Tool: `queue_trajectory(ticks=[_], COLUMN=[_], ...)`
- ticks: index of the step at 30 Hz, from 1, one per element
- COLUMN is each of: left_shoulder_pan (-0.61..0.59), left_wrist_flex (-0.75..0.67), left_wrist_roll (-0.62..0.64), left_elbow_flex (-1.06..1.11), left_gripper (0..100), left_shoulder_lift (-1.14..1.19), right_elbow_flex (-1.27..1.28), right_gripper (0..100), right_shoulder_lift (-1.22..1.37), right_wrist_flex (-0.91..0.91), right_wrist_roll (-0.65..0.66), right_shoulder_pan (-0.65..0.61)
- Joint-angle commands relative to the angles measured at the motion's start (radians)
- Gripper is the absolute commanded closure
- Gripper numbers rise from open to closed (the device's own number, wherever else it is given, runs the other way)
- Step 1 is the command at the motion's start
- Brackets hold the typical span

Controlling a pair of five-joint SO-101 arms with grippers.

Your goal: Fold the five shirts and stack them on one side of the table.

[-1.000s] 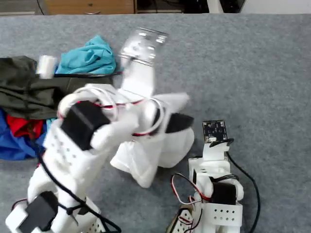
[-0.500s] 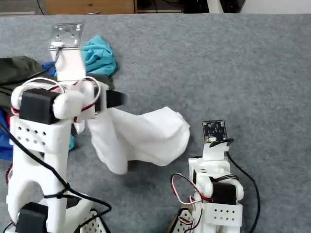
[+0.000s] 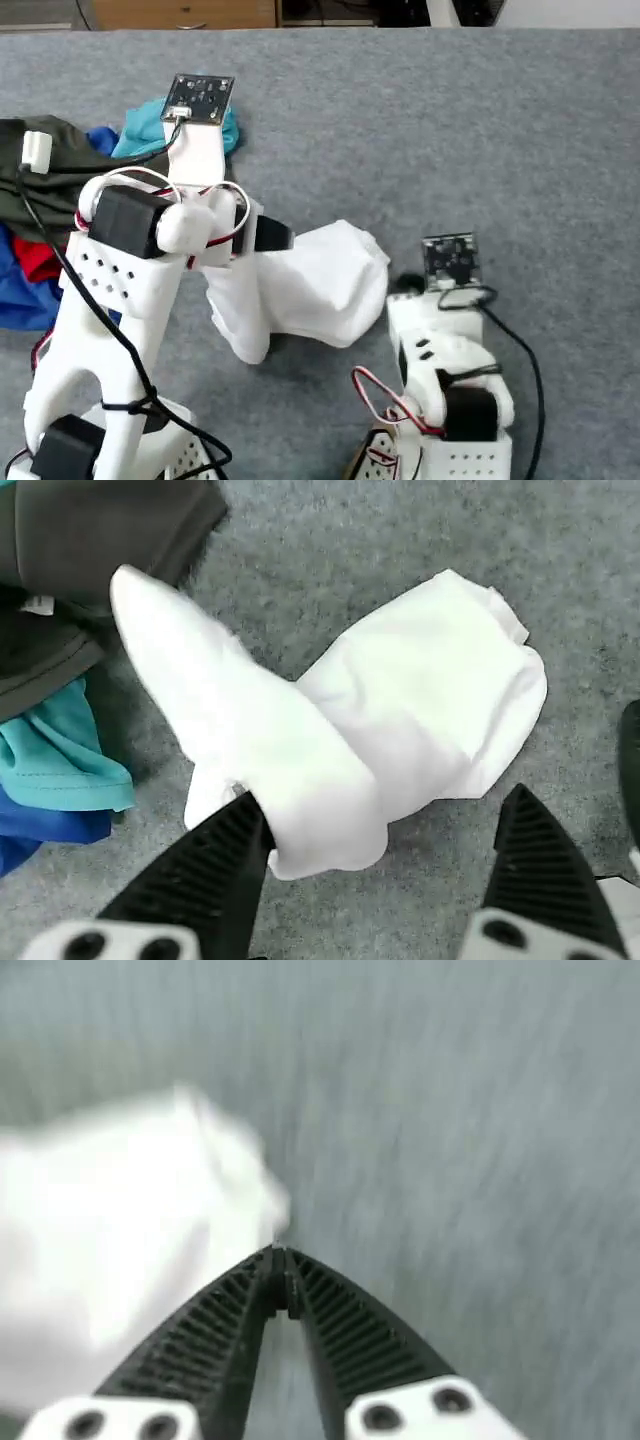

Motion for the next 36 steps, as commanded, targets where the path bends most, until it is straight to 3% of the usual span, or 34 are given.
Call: queue_trajectory(ticks=[1, 4, 8, 12, 20, 24, 27, 36], left_shoulder_pan=[0.005, 0.005, 0.005, 0.009, 0.012, 0.006, 0.002, -0.066], left_wrist_flex=[0.011, 0.011, 0.011, 0.011, 0.011, 0.011, 0.009, 0.009], left_wrist_roll=[0.006, 0.008, 0.009, 0.009, 0.091, 0.094, 0.095, 0.087], left_elbow_flex=[-0.005, 0.002, 0.002, 0.002, 0.002, 0.002, 0.002, -0.003], left_gripper=[67, 67, 67, 67, 67, 67, 67, 67], left_shoulder_lift=[-0.028, -0.028, -0.028, -0.028, -0.028, -0.028, -0.028, -0.028], right_elbow_flex=[-0.059, -0.035, -0.021, -0.076, -0.403, -0.621, -0.748, -0.866], right_gripper=[81.6, 65.9, 69.3, 70.9, 59.4, 59.3, 59.3, 59.5], right_shoulder_lift=[-0.097, -0.096, -0.054, 0.145, 0.951, 1.359, 1.600, 1.742], right_wrist_flex=[-0.074, -0.078, -0.075, -0.112, -0.138, -0.143, -0.120, -0.011], right_wrist_roll=[0.008, -0.044, -0.089, -0.130, -0.281, -0.396, -0.410, -0.361], right_shoulder_pan=[-0.038, -0.150, -0.268, -0.292, -0.346, -0.360, -0.360, -0.340])
